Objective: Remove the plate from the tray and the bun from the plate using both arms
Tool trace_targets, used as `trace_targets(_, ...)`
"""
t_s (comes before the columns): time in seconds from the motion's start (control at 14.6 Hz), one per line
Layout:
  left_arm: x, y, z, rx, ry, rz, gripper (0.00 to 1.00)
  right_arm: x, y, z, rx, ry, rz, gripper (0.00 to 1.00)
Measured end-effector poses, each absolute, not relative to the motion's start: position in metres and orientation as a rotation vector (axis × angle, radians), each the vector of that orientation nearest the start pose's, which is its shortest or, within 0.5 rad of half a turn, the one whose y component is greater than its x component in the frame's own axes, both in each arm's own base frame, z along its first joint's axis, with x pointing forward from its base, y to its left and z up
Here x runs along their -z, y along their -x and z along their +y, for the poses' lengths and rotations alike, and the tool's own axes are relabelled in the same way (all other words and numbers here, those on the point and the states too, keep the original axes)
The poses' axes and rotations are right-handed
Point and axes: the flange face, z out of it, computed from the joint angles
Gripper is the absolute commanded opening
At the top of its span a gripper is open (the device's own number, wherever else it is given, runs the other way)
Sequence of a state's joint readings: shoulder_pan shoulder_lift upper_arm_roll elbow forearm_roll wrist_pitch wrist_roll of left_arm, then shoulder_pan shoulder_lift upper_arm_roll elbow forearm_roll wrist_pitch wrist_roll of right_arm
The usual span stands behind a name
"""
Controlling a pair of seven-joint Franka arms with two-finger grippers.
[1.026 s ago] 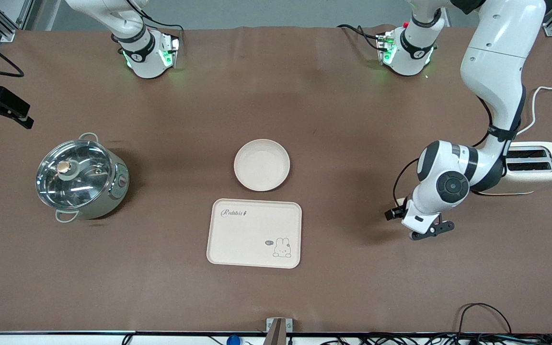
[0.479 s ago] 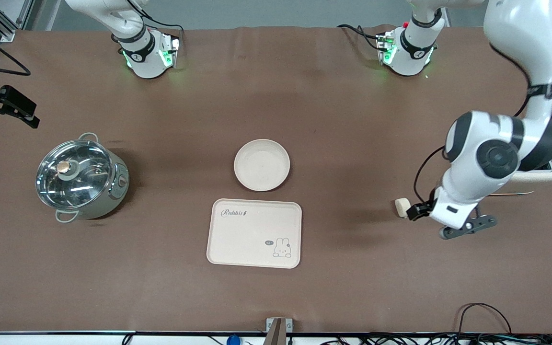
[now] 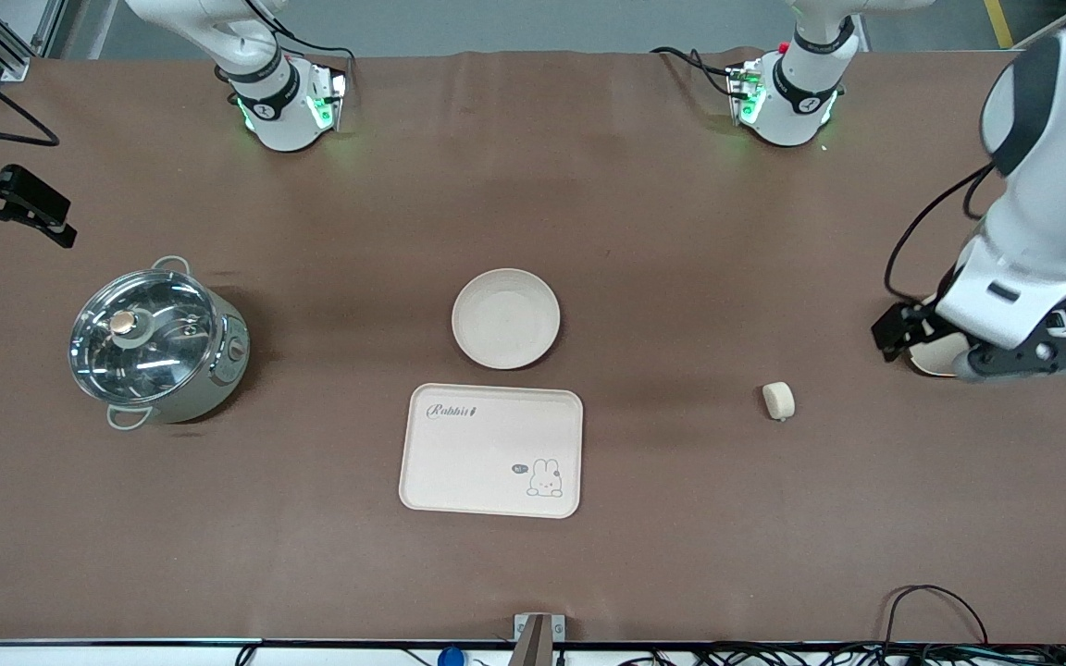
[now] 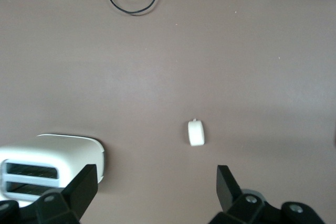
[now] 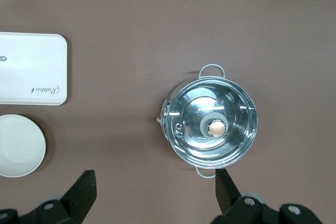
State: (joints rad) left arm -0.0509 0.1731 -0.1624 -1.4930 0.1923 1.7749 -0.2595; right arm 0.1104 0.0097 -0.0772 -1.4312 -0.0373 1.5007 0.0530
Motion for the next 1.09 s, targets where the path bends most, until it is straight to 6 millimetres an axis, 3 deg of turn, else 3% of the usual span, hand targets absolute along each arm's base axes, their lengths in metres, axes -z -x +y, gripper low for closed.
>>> trace_targets(0.27,-0.595,-0.603,-0.107,0.183,3.017,0.017,1.00,-0.672,-0.552,-0.005,0.076,3.176,0.094,1.00)
trace_targets(0.48,-0.616,-0.588,-0.105,0.150,3.023,0.017,1.00,-0.665,-0.556,-0.022,0.056,3.174,0.140,1.00)
trace_targets(0.68,-0.644,-0.561,-0.099,0.092,3.065,0.052,1.00,-0.662,-0.558,-0.022,0.049,3.174,0.141,1.00)
trace_targets(0.82,-0.658,-0.550,-0.085,0.075,3.087,0.066,1.00,-0.662,-0.558,-0.022,0.049,3.174,0.141,1.00)
trace_targets(1.09,-0.665,-0.536,-0.079,0.055,3.095,0.090,1.00,-0.662,-0.558,-0.022,0.049,3.174,0.139,1.00)
